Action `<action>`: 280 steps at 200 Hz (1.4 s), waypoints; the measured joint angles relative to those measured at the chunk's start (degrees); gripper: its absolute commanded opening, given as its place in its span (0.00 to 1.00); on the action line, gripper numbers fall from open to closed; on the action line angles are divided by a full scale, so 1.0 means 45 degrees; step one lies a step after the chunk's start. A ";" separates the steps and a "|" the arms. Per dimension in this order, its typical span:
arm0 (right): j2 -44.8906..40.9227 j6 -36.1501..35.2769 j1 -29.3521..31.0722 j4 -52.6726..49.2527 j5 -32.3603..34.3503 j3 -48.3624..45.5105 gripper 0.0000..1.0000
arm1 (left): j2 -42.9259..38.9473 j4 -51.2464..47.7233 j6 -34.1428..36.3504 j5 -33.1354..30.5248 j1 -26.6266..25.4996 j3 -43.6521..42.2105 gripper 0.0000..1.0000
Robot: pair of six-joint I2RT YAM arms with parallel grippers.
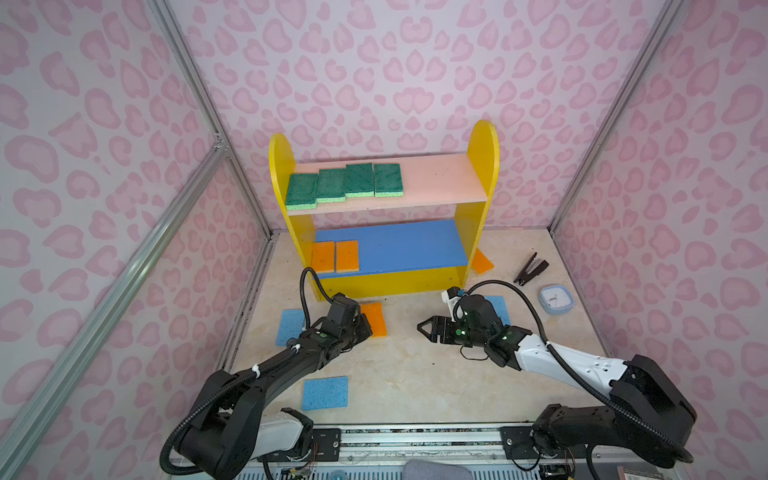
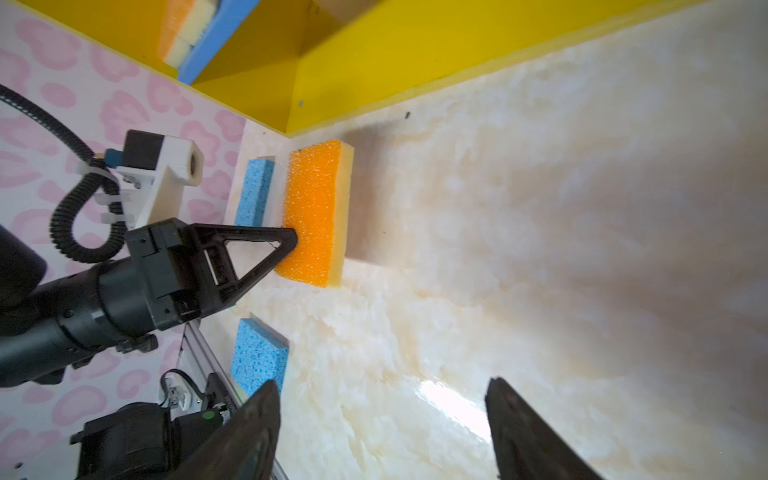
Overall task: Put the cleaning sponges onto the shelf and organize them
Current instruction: 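Lift the orange sponge with the left gripper while the right gripper closes on it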
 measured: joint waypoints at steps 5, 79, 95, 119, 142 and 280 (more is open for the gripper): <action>-0.0010 0.0107 0.0000 0.0291 -0.0136 -0.0078 0.80 | -0.0165 -0.0005 -0.0107 0.0058 0.0063 -0.0005 0.04; 0.1355 0.1525 0.0442 0.3249 -0.1583 0.0102 0.70 | -0.1418 -0.0015 -0.0947 0.0918 0.0447 0.0049 0.03; 0.1787 0.1763 0.0597 0.3677 -0.1671 0.0355 0.65 | -0.1598 -0.0005 -0.1098 0.0991 0.0447 0.0078 0.04; 0.2550 0.2103 0.0835 0.4075 -0.1681 0.0806 0.61 | -0.1807 -0.0010 -0.1336 0.1001 0.0447 0.0078 0.03; 0.3220 0.2501 0.0952 0.4595 -0.1705 0.0908 0.57 | -0.1953 -0.0010 -0.1506 0.1001 0.0447 0.0078 0.03; 0.5095 0.3730 0.1452 0.5984 -0.1719 0.2050 0.42 | -0.2249 -0.0015 -0.1642 0.1229 0.0447 0.0121 0.03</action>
